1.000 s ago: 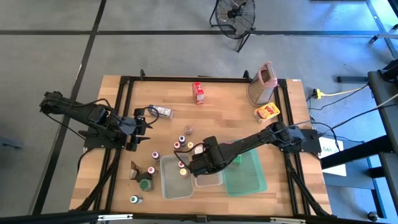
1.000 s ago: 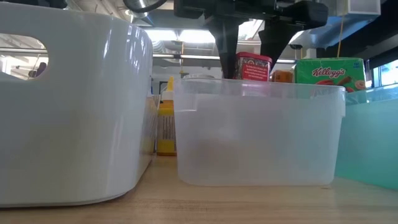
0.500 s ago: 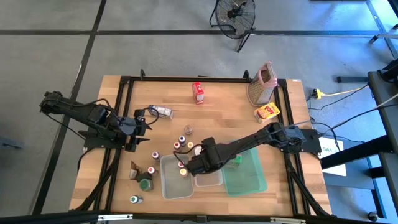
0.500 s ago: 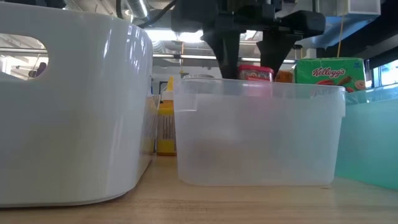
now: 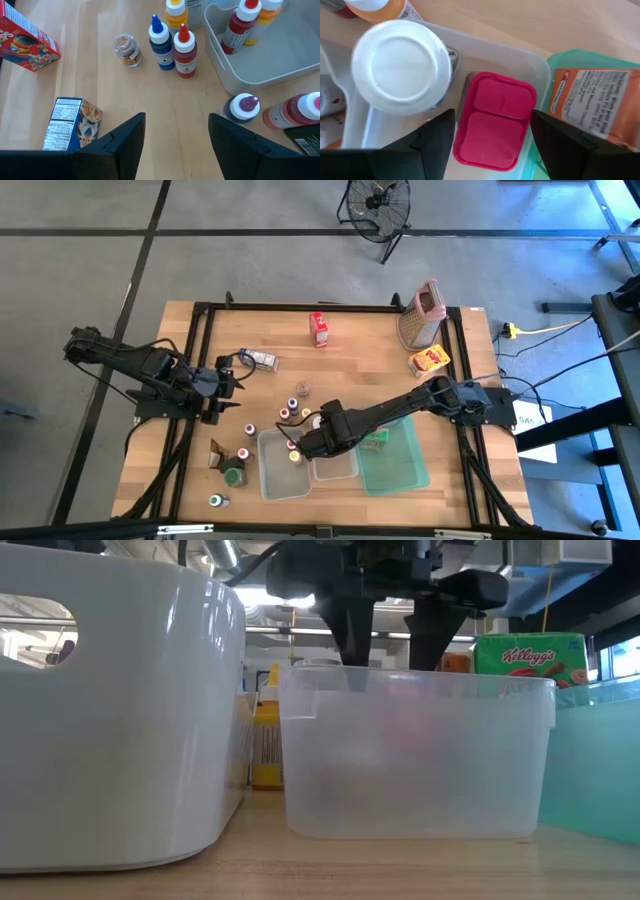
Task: Pick & Place Kitchen Items
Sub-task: Put the red seasoning can into the transparent bin, then put the purple food coloring bottle into the gray bin
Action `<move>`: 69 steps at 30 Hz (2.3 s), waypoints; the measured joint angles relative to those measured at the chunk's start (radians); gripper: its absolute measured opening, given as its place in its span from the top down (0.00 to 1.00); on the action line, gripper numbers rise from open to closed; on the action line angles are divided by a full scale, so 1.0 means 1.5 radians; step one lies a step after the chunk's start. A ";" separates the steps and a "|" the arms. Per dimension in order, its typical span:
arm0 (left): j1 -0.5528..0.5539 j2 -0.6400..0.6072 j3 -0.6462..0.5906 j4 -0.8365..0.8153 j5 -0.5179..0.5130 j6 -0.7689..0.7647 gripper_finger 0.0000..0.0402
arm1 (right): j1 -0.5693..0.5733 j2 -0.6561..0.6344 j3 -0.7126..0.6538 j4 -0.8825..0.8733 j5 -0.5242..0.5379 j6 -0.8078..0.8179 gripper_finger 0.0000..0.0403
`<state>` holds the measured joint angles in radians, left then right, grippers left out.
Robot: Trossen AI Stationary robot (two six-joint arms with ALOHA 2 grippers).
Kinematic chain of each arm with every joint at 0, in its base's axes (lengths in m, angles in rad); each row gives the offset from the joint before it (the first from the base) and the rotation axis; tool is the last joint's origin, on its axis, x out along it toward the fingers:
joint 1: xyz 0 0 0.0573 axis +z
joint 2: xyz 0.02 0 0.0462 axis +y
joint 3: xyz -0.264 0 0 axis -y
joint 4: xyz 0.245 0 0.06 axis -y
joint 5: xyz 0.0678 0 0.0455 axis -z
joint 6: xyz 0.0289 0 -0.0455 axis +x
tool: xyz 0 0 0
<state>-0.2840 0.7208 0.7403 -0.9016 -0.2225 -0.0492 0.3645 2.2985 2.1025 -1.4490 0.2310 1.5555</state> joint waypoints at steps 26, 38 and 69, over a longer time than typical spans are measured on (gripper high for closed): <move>0.000 0.000 0.000 0.000 0.005 0.007 0.47 | -0.011 -0.063 0.000 -0.004 -0.005 -0.090 0.39; 0.000 0.001 0.000 0.133 -0.003 -0.003 0.47 | -0.020 -0.116 0.001 -0.006 0.072 -0.289 0.40; -0.021 0.062 0.000 0.048 0.115 -0.013 0.47 | -0.011 -0.116 0.000 0.094 0.383 -0.640 0.40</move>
<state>-0.3162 0.8135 0.7406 -0.8290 -0.0505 -0.0686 0.3481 2.1246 2.1029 -1.3074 0.8060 0.5951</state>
